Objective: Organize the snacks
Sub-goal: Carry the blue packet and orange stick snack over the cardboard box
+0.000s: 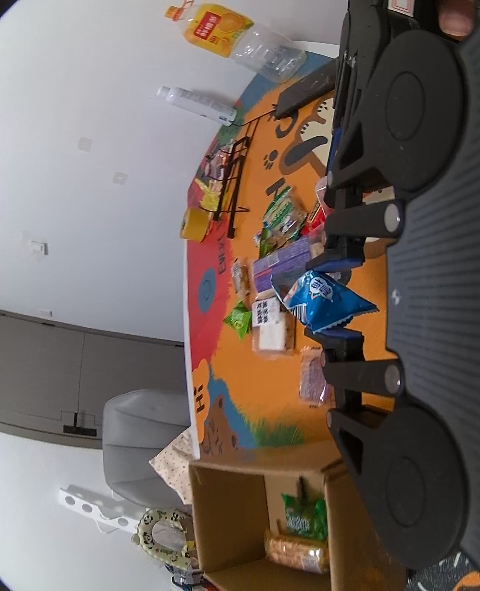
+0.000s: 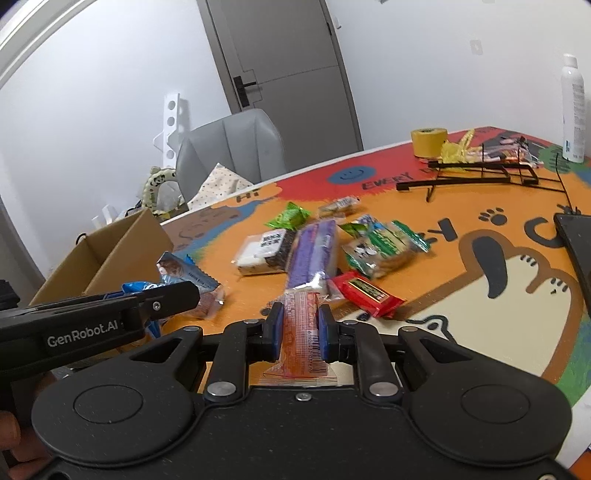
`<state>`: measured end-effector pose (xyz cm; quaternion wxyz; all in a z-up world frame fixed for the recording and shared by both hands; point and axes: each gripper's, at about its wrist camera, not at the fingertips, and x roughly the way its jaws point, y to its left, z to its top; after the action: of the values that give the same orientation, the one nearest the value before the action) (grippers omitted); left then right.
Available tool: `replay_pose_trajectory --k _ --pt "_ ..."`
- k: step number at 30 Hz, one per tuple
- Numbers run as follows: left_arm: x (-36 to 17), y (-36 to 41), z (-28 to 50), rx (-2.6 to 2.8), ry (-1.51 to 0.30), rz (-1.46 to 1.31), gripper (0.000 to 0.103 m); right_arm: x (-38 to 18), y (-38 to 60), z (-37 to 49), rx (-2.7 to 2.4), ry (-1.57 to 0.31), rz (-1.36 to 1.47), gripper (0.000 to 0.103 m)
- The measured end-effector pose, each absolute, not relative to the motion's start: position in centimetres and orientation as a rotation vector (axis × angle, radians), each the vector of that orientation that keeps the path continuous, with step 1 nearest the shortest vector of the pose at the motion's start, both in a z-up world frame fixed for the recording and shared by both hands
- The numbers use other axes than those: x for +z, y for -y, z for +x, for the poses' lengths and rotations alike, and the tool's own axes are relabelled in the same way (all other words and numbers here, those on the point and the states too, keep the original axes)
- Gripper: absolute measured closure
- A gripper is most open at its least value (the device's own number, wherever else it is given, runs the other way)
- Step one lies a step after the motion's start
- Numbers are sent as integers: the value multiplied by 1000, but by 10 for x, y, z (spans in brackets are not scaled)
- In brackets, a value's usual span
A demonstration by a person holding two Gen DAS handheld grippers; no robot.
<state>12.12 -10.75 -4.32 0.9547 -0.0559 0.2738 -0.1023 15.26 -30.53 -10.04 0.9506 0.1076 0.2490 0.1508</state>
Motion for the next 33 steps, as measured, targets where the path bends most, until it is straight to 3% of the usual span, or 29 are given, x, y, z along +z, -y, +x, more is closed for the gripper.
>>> replay_pose_trajectory --k 33 --pt "-11 -23 96 3 -418 -284 74 -42 205 155 477 -432 112 85"
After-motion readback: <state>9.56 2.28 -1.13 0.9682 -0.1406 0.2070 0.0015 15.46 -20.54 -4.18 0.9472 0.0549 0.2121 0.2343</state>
